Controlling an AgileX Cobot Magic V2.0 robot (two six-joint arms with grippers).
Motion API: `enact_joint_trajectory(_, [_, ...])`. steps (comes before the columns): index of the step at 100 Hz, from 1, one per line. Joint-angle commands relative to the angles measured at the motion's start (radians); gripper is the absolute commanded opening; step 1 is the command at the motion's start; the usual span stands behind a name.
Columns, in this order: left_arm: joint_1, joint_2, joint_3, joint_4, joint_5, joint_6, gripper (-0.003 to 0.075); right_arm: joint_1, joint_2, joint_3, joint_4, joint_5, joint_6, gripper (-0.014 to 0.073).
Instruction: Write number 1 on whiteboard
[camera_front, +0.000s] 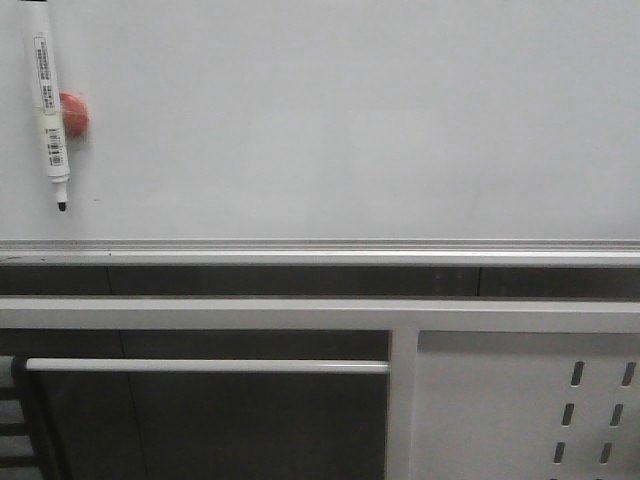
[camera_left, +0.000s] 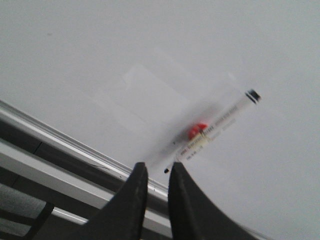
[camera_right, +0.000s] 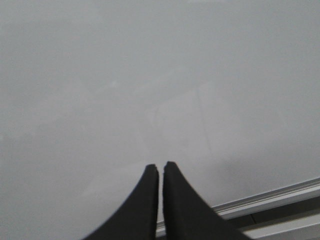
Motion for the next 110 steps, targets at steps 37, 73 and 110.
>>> enact_joint_trajectory(37, [-0.043,0.508,-0.418,0.092,0.169,0.572,0.0291,-0.001,0.058,-0.138,-0.069,0.106,-0.05,0.0314])
enact_joint_trajectory(73, [-0.162,0.794,-0.46,-0.122,-0.009,0.6,0.0363,-0.001,0.058,-0.138,-0.069,0.123,-0.067,0.0314])
enact_joint_trajectory(110, [-0.452,0.953,-0.46,-0.169,-0.394,0.685,0.0363,-0.001,0.058,-0.136,-0.069,0.123,-0.067,0.0314])
